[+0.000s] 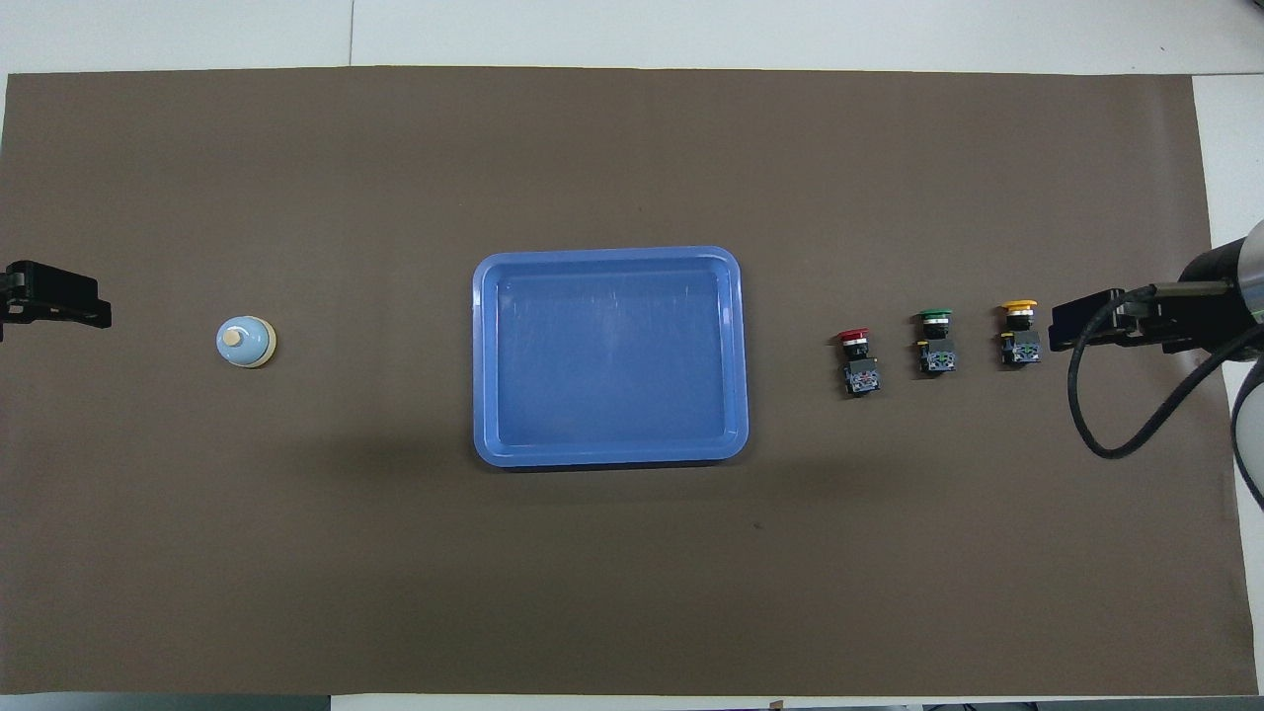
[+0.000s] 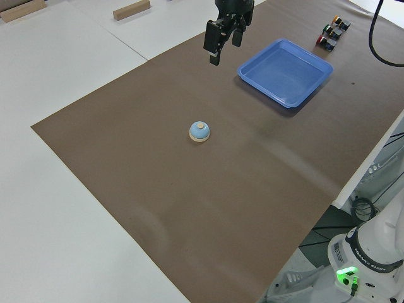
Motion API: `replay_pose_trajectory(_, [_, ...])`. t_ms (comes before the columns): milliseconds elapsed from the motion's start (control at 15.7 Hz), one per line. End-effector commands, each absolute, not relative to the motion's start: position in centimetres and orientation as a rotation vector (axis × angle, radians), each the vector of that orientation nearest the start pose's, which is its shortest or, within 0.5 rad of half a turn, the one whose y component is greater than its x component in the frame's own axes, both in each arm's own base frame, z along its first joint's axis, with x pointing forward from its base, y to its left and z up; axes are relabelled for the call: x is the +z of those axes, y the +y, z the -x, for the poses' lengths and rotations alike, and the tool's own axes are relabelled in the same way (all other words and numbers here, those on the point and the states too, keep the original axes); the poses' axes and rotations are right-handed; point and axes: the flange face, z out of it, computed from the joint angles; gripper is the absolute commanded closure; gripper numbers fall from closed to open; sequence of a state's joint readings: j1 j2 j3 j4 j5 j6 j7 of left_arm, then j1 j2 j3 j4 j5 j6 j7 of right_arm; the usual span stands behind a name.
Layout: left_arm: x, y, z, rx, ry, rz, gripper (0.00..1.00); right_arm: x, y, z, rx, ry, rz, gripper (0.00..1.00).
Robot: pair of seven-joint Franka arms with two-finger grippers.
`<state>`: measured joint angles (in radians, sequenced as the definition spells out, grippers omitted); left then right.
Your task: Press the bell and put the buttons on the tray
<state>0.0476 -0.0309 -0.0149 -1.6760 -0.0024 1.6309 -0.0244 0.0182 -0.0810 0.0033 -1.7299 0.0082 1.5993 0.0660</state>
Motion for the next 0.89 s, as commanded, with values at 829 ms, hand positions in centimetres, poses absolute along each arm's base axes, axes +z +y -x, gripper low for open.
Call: replay_pose_trajectory(829, [43.1,4.7,-56.3,0.044,-0.104,3.137,1.00,59.9,1.0,-52.8,0.094,0.053,3.154,0.00])
